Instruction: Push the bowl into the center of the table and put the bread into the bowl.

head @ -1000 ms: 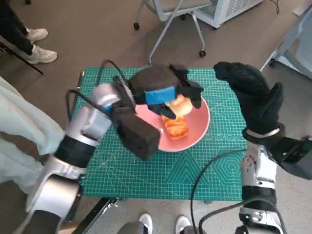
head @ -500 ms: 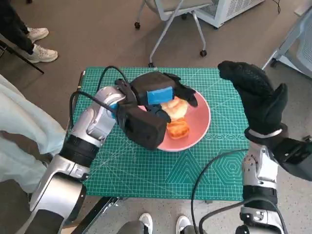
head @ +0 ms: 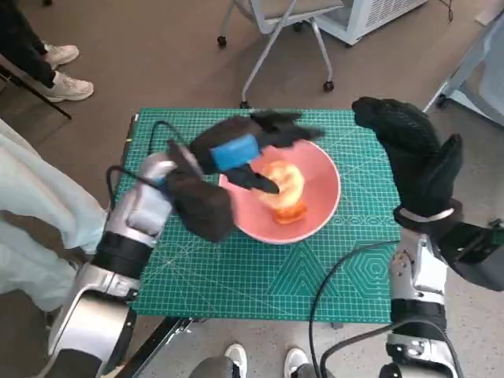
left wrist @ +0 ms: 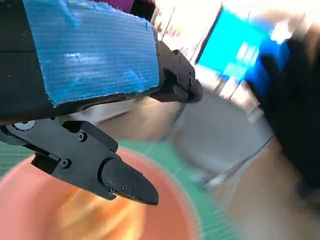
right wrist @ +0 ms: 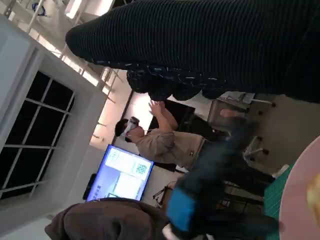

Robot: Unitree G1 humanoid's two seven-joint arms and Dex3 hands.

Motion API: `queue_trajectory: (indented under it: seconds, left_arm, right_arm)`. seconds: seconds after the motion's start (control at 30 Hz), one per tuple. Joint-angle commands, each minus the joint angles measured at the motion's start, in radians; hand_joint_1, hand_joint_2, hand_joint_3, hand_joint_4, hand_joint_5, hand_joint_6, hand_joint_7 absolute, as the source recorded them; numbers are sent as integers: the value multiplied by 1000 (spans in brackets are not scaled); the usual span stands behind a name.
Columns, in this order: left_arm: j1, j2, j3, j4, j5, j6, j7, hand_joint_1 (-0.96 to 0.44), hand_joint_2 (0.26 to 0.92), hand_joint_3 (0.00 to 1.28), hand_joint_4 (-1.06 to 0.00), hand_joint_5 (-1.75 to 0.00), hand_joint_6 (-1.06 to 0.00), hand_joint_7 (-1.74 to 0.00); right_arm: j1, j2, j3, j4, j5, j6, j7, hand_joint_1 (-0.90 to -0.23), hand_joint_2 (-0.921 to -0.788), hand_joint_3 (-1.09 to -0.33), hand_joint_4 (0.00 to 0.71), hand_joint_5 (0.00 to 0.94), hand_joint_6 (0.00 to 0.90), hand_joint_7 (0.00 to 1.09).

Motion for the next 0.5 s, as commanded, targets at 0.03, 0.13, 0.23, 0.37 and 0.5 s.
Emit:
queue_trajectory:
  seconds: [0.03, 0.13, 0.23, 0.37, 0.5]
  left_arm:
    - [77, -35, 89, -99, -180, 10, -32, -520, 917, 97, -56, 0, -224, 0]
    - [110, -50, 120, -162, -265, 26, -55, -556, 920, 175, -49, -1, -224, -4]
    - [150, -63, 152, -244, -363, 67, -82, -583, 921, 264, -45, 0, -227, -8]
    - [180, -62, 180, -309, -419, 99, -98, -602, 921, 331, -43, -1, -231, -12]
    - [212, -77, 221, -353, -474, 93, -97, -654, 921, 399, -64, -11, -234, -20]
  right_arm:
    - [-1, 5, 7, 7, -8, 12, -7, -674, -921, -694, 178, 0, 66, 455]
    - [-5, 7, 10, 1, -11, 16, -13, -674, -921, -695, 178, 0, 66, 455]
    - [-10, 8, 17, -11, -13, 22, -18, -675, -921, -699, 176, 0, 64, 456]
    - [-15, 8, 24, -24, -17, 31, -27, -678, -921, -703, 175, 0, 61, 458]
    - [-23, 5, 30, -42, -24, 45, -42, -675, -921, -711, 178, 1, 42, 495]
